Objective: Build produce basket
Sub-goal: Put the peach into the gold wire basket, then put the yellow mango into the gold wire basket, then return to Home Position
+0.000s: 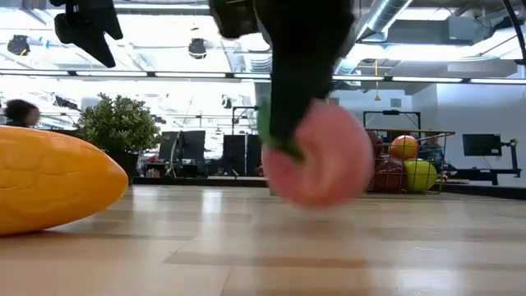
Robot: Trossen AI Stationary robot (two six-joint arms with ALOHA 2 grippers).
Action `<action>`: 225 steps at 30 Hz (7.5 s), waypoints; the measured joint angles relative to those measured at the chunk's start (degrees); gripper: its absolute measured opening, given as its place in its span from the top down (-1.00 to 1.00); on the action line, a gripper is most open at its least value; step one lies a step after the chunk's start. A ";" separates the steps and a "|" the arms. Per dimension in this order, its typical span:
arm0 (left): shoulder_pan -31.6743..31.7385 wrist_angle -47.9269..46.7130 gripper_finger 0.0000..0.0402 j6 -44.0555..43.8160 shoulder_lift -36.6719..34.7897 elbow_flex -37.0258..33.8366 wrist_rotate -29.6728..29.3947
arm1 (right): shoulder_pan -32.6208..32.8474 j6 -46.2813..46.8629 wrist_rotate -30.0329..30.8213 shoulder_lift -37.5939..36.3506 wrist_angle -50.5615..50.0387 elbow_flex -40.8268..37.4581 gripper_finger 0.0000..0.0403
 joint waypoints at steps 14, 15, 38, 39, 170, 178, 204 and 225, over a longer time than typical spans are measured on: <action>0.00 0.02 -0.73 -2.98 -0.01 0.00 -1.60 | -17.10 -15.16 14.40 -19.72 -19.78 -0.14 -0.39; 0.00 0.01 -0.73 -3.28 -0.02 0.00 -1.60 | -18.95 -15.41 15.18 -21.47 -19.83 -1.03 -0.39; 3.46 0.01 -0.73 -8.04 -0.02 0.00 -4.15 | -63.54 -22.84 13.54 -41.32 5.07 -33.79 -0.40; 3.55 0.01 -0.73 -8.29 -0.02 0.00 -4.16 | -64.09 -22.97 12.63 -40.68 5.39 -33.81 -0.40; 3.61 -10.85 -0.73 -8.92 -0.66 0.00 -10.62 | -56.20 -43.68 -6.43 -23.85 -14.91 -11.96 -0.31; 3.58 -10.25 -0.73 -11.31 -0.66 0.00 -14.32 | -60.72 -57.35 0.41 -23.76 -10.08 -15.65 -0.32; 3.58 -10.27 -0.73 -14.71 -0.66 0.00 -14.67 | -59.94 -63.56 3.43 -20.30 -14.27 -13.93 -0.84; 3.58 -7.27 -0.73 -7.38 -0.66 9.33 -18.45 | -61.09 -53.49 0.32 -36.23 -23.71 -0.89 -0.97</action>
